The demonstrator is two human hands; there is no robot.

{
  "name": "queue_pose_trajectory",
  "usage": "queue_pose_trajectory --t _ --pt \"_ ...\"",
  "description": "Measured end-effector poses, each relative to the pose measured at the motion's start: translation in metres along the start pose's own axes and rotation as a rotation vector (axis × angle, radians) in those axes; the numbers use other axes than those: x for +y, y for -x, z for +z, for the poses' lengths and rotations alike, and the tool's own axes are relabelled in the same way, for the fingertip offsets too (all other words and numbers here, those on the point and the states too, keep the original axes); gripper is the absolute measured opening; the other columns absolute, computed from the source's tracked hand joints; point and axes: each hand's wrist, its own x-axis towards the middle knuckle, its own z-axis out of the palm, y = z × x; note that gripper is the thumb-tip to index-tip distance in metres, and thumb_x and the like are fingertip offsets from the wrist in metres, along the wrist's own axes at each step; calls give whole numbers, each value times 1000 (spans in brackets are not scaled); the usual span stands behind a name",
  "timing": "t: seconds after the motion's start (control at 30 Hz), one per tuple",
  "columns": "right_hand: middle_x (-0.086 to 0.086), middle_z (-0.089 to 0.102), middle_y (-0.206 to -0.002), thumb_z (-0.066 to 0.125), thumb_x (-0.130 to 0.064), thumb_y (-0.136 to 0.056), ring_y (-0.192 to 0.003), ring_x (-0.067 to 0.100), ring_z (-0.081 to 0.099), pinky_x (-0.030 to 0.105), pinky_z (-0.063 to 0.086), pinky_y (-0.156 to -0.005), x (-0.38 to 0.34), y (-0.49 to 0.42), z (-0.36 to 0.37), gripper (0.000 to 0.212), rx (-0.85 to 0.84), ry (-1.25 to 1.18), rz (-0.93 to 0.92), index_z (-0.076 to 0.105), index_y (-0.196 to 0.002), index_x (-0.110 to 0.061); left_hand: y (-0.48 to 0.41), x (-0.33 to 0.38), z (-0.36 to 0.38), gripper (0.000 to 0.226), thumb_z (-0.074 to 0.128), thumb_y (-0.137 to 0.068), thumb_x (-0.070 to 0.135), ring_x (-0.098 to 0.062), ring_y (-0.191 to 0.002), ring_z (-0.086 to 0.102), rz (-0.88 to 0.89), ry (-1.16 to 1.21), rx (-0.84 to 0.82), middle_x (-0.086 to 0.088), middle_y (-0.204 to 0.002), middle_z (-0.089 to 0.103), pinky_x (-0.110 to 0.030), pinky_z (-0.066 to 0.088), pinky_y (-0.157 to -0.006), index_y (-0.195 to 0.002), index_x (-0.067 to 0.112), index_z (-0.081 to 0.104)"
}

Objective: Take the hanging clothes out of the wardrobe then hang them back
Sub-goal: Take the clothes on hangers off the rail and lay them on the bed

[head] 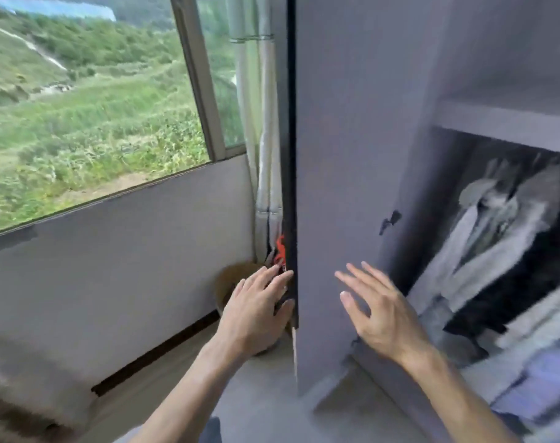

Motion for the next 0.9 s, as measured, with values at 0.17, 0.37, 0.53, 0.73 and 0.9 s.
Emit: queue_pose_trajectory --t 0.17,0.37,0.53,0.73,0.9 --pt "-9 51 -147 35 -52 -97 -145 8 29 28 25 -120 97 18 -81 50 188 58 161 57 -138 -33 -82 107 22 55 45 -99 48 -16 -148 25 212 11 -24 7 -160 31 -35 22 -121 -152 39 31" --pt "-10 47 -150 33 -54 -96 -147 9 25 32 25 -120 173 29 -158 54 360 152 303 53 -141 -31 -160 199 46 55 44 -100 47 -13 -148 21 348 51 -120 12 -161 24 -33 23 -118 -152 42 27" --pt "0 41 -155 39 -47 -97 -148 20 26 37 25 -120 215 18 -203 53 530 330 370 51 -143 -24 -226 250 71 54 47 -99 43 -12 -149 23 408 172 -186 11 -159 30 -37 23 -120 -151 37 32" --pt "8 19 -164 36 -51 -96 -153 32 7 57 9 -120 267 -41 -270 62 665 752 502 32 -154 -30 -305 298 96 56 49 -100 40 -14 -143 33 438 277 -280 7 -157 34 -29 28 -115 -152 30 32" --pt "6 44 -150 39 -47 -99 -143 31 33 61 11 -116 322 -78 -290 50 797 974 484 50 -144 -29 -368 323 128 65 52 -98 44 -21 -142 36 316 432 -395 1 -159 30 -37 34 -115 -155 31 23"
